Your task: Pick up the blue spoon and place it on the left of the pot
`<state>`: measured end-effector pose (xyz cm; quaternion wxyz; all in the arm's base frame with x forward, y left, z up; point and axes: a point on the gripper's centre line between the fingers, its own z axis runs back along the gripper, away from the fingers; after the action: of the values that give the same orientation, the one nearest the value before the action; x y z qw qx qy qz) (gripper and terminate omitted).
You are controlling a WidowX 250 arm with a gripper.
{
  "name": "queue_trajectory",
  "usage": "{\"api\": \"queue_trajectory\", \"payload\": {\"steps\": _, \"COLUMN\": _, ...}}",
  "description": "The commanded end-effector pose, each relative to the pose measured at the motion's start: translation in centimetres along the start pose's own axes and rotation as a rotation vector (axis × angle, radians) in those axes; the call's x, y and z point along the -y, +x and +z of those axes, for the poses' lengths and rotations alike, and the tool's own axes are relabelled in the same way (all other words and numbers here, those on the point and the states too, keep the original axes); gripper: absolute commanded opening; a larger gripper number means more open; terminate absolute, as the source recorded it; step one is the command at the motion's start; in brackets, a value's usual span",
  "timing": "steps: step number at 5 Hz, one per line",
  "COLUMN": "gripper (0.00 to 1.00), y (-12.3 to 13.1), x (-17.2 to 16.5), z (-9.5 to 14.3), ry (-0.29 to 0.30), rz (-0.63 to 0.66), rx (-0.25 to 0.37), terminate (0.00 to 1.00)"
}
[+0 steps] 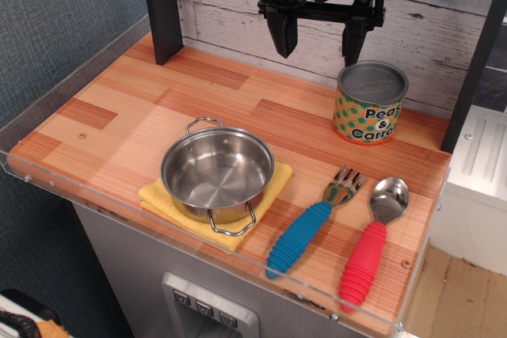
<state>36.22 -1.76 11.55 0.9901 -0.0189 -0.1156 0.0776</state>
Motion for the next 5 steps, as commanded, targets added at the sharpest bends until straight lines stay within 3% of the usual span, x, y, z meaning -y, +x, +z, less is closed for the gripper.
{"api": "queue_trajectory", "payload": {"steps": 1, "gripper": 1.0, "y": 0.0, "x": 0.0, "z": 0.0, "ry": 0.0, "rz": 0.0, "rx": 0.0, "terminate": 0.0}}
{"api": "queue_trajectory", "payload": {"steps": 3, "gripper": 1.0, "y": -4.0, "x": 0.4, "z": 0.1, "ry": -0.021, "rz": -0.076, "rx": -0.032, "terminate": 0.0}}
{"api": "queue_trajectory", "payload": {"steps": 5, "gripper": 1.0, "y": -7.2, "x": 1.5, "z": -0.6, "ry": 0.005, "rz": -0.167, "rx": -0.064, "terminate": 0.0}}
